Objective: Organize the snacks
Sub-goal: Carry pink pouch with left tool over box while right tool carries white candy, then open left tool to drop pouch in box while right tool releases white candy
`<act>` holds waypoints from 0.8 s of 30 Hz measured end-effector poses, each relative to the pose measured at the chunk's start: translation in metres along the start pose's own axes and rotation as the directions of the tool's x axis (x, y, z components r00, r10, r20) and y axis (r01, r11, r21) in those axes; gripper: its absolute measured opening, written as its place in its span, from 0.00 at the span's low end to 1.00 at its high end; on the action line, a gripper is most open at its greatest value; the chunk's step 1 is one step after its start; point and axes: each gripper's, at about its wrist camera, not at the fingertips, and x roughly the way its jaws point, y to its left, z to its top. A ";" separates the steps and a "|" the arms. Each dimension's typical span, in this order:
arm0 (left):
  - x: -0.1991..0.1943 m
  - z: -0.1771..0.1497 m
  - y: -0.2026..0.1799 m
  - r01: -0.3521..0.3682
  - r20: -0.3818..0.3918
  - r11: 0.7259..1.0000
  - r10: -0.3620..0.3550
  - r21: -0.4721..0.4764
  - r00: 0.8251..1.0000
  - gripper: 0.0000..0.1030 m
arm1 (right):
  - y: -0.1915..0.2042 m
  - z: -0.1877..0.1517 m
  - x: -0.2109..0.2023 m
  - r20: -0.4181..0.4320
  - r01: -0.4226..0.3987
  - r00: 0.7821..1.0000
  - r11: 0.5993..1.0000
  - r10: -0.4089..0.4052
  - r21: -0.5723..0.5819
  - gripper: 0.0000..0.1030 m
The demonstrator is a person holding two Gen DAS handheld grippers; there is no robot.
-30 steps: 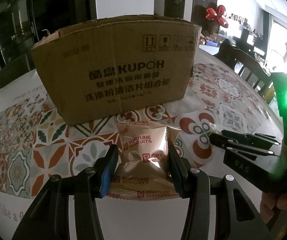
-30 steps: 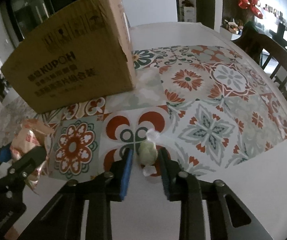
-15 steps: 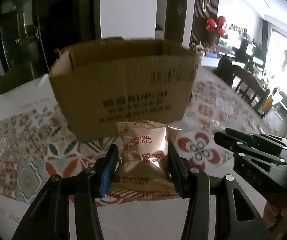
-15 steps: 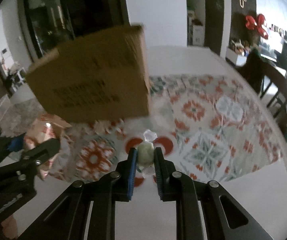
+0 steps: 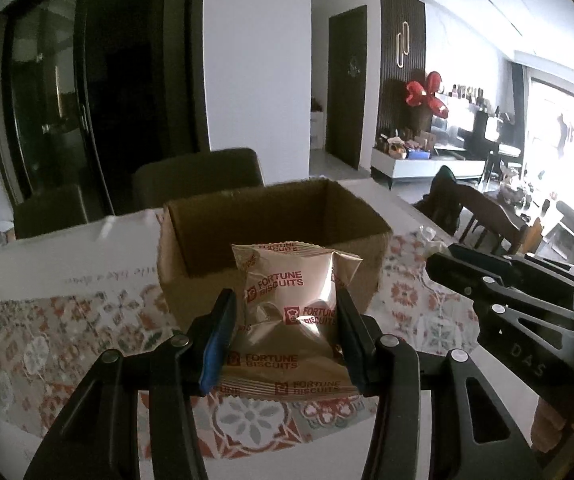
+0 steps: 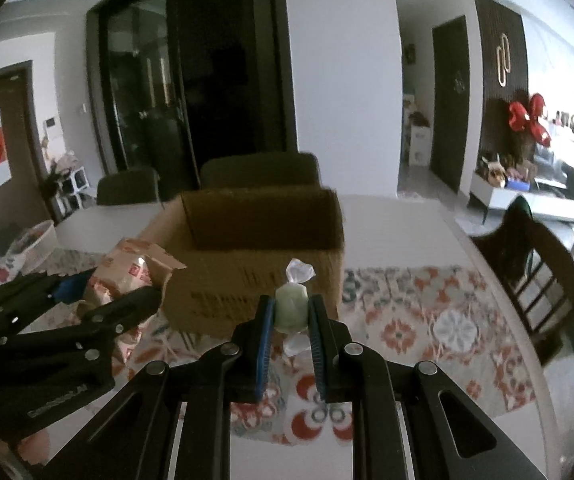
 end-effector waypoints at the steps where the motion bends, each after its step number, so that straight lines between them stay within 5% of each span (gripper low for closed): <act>1: -0.001 0.003 0.001 -0.001 0.007 1.000 0.001 0.002 1.000 0.47 | 0.002 0.005 0.000 0.010 -0.002 1.000 1.000 0.002 -0.009 0.18; 12: 0.016 0.041 0.014 -0.016 0.028 1.000 0.016 0.016 0.999 0.47 | 0.006 0.044 0.020 0.043 -0.046 0.998 0.999 0.046 -0.014 0.18; 24: 0.078 0.075 0.038 -0.008 -0.025 1.000 0.007 -0.023 1.000 0.48 | 0.002 0.074 0.077 0.014 -0.050 0.999 0.999 0.050 -0.004 0.18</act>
